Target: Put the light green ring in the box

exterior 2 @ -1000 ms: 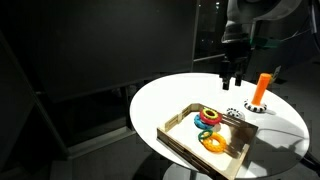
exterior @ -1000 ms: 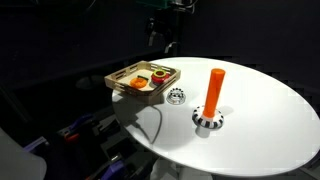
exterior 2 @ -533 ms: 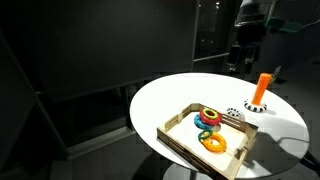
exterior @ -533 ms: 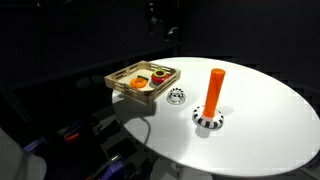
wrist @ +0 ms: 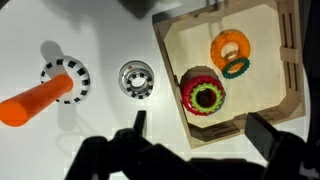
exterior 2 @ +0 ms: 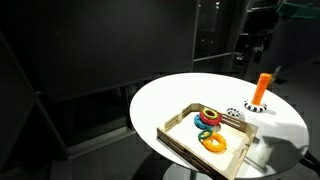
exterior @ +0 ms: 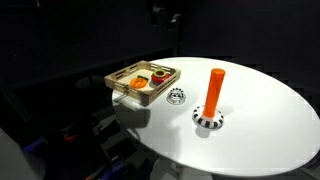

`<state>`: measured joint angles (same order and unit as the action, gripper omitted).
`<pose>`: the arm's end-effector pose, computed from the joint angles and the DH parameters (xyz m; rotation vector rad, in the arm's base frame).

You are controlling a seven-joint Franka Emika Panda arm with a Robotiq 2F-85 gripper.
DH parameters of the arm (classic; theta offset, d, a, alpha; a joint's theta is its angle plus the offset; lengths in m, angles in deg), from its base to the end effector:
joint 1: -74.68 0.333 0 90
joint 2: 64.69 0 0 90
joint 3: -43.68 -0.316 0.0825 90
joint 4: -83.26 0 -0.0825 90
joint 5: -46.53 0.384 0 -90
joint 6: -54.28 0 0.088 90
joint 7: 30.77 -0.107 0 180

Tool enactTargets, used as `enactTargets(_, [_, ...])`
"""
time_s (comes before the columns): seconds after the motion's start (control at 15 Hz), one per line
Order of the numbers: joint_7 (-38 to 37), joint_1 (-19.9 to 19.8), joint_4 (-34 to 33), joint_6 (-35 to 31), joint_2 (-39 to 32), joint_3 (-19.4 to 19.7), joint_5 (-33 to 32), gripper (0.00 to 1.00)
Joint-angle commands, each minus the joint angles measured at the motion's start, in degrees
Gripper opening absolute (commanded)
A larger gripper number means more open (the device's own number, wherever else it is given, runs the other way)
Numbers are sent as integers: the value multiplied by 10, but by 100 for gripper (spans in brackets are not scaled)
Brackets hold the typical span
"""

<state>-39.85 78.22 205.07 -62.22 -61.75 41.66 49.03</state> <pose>0.5231 0.0535 0.4291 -3.1069 0.1271 0.0711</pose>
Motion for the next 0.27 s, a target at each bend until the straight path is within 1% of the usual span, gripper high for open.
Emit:
enactTargets(0.0, [0,-4,-1,2,2,-3,0,100])
enactTargets(0.2, [0,-4,-1,2,0,-3,0,100])
